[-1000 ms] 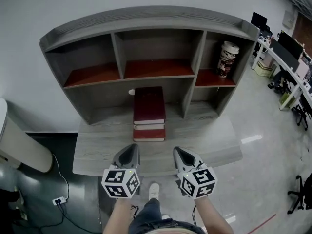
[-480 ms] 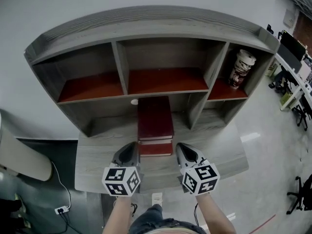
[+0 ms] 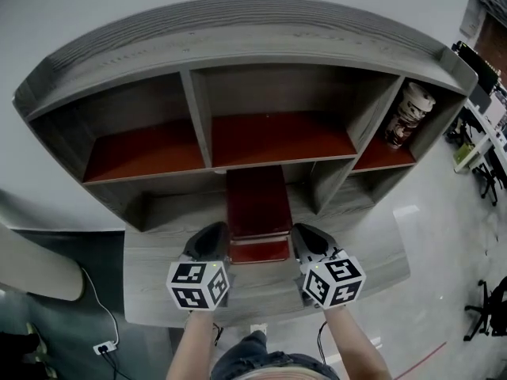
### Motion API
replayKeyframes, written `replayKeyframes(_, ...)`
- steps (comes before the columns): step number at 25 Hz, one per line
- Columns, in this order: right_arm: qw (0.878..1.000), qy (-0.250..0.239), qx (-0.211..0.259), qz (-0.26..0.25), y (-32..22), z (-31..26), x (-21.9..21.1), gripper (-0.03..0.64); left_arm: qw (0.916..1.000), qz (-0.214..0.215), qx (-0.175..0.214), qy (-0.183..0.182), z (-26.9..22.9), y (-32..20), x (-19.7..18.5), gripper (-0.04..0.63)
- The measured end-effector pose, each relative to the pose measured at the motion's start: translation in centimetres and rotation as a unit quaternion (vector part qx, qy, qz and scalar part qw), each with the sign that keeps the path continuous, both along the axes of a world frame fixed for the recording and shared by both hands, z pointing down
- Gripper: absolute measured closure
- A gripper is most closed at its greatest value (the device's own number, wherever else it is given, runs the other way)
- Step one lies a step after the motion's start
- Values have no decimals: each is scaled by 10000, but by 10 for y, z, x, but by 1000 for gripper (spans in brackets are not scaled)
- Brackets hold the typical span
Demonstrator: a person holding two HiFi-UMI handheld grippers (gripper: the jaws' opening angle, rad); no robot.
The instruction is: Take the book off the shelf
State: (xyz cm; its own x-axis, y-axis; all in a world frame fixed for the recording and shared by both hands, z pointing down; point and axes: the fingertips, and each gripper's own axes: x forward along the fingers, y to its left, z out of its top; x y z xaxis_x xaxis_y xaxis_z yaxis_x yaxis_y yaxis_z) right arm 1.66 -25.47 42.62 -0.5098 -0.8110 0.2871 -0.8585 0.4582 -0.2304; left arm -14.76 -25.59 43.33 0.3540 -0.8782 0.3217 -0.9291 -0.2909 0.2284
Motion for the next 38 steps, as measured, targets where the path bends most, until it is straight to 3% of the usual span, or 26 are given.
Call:
replayKeyframes(10, 9993, 12, -364, 37, -36, 17, -5, 611, 9988, 246, -305, 306, 16, -38, 1, 581)
replayKeyframes(12, 9989, -20, -466, 38, -42, 21, -5, 553, 9985, 254, -363, 312, 20, -44, 0, 581)
replayKeyframes(16, 9980, -39, -629, 35, -53, 27, -4, 513, 9980, 176, -485, 373, 26, -56, -5, 574)
replayKeyframes(29, 9912, -342, -1281, -7, -86, 48, -8, 382, 9904, 185, -1112, 798, 47, -86, 6, 388)
replayKeyframes(38, 9873, -237, -1563, -165, -92, 65, -14, 371, 9857, 144, -1425, 885, 64, -97, 14, 354)
